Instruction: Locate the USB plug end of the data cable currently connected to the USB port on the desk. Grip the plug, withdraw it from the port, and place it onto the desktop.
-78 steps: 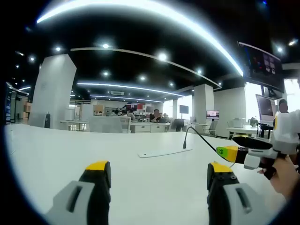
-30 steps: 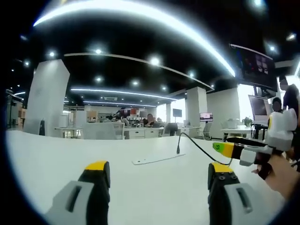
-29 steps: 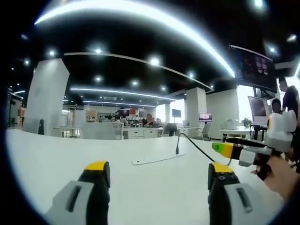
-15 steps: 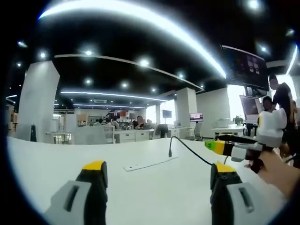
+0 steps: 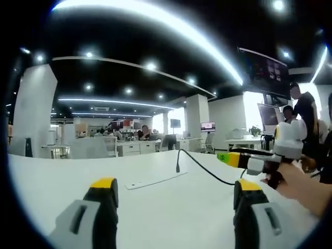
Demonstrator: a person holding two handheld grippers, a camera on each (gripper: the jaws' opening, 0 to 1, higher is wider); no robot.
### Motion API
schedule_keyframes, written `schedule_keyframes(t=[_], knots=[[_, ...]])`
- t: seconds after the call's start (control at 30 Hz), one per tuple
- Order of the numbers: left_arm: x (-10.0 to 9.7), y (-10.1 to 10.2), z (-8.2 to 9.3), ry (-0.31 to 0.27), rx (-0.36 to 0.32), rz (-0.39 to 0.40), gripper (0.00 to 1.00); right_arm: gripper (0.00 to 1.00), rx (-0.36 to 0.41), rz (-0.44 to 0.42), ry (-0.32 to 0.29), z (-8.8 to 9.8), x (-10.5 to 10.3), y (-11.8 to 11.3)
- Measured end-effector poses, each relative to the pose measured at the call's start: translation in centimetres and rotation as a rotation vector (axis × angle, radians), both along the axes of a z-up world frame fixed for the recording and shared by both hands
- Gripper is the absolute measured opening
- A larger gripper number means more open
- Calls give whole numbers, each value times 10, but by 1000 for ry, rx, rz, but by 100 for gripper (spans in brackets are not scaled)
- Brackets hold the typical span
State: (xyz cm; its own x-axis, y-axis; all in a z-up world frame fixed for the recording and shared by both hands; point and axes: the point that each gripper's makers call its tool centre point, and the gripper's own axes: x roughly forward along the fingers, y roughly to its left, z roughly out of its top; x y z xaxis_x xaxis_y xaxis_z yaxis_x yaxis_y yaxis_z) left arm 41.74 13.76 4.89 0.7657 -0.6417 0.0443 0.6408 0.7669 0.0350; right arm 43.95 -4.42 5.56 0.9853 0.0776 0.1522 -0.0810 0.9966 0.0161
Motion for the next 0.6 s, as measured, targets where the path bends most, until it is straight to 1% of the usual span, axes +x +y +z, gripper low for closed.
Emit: schedule_keyframes(t=[0.1,0.2,0.3,0.5,0.6], knots=[[4,-3,-2,6,-3,-13,93,54,-2,-9,-18,6,2,-5],[9,-4,-3,21,-20,-23,93,54,-10,-16,-19,8,6,-10],[14,-4,-3,28,-23,-28,93,54,-16,-24,-18,8,9,-14],[21,-5,-1,14,-39,-28,92,54,-33,-25,-1,3,14,-15],[22,-12,-5,20,-32,-45,92,54,-39,-28,5,1,16,-17]])
